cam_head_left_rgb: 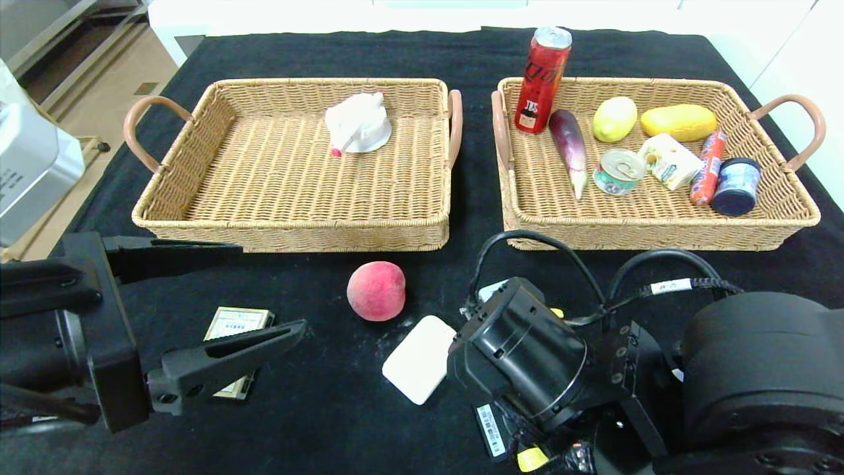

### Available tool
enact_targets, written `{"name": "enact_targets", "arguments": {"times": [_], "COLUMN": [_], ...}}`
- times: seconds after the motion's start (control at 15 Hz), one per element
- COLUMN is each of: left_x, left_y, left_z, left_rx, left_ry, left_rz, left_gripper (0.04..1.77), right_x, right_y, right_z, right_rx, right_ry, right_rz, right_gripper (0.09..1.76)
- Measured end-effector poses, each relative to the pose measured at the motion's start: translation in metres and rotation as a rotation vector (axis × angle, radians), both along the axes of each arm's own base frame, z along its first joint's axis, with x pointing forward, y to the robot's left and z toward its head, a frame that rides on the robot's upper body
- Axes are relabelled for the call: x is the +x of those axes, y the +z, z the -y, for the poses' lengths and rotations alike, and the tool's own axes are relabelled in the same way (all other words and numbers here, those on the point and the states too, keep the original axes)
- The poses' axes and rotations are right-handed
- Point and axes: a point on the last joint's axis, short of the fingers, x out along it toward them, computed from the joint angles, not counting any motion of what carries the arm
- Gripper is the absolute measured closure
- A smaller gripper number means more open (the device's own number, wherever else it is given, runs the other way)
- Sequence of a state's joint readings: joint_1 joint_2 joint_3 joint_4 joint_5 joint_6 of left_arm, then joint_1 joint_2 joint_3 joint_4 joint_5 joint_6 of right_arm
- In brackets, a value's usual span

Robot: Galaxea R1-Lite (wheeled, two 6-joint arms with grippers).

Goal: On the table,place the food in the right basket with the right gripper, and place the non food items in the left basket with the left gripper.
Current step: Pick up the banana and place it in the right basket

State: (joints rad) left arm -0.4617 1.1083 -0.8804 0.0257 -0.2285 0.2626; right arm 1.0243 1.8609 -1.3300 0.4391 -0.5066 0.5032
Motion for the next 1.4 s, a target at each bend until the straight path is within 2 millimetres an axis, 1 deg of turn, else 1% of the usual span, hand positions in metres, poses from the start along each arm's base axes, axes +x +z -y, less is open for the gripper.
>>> {"name": "enact_targets", "arguments": {"times": [0.07, 0.6, 0.73, 0.93, 1.13, 1.4], "left_x": [0.000, 0.000, 0.000, 0.000, 0.000, 0.000], "left_y": [0.000, 0.000, 0.000, 0.001, 0.001, 0.001], "left_z": [0.000, 0.000, 0.000, 0.000, 0.000, 0.000], "left_rx": [0.000, 0.000, -0.001, -0.002, -0.002, -0.003], "left_ry": [0.000, 0.002, 0.003, 0.002, 0.003, 0.004], "left_rz": [0.000, 0.000, 0.000, 0.001, 0.001, 0.000], "left_gripper": [0.09, 0.09, 0.09, 0.09, 0.09, 0.09], "right_x": [0.000, -0.001, -0.003, -0.008, -0.013, -0.018], "right_y": [0.000, 0.000, 0.002, 0.008, 0.018, 0.037], "right_z": [0.000, 0.001, 0.001, 0.001, 0.007, 0.016], "right_rx": [0.001, -0.003, 0.014, 0.091, 0.161, 0.251], "right_ry": [0.000, 0.000, 0.008, 0.061, 0.120, 0.193], "right_rz": [-0.001, -0.001, 0.008, 0.047, 0.096, 0.209], "right_gripper": [1.22, 1.22, 1.22, 1.22, 1.22, 1.22]}}
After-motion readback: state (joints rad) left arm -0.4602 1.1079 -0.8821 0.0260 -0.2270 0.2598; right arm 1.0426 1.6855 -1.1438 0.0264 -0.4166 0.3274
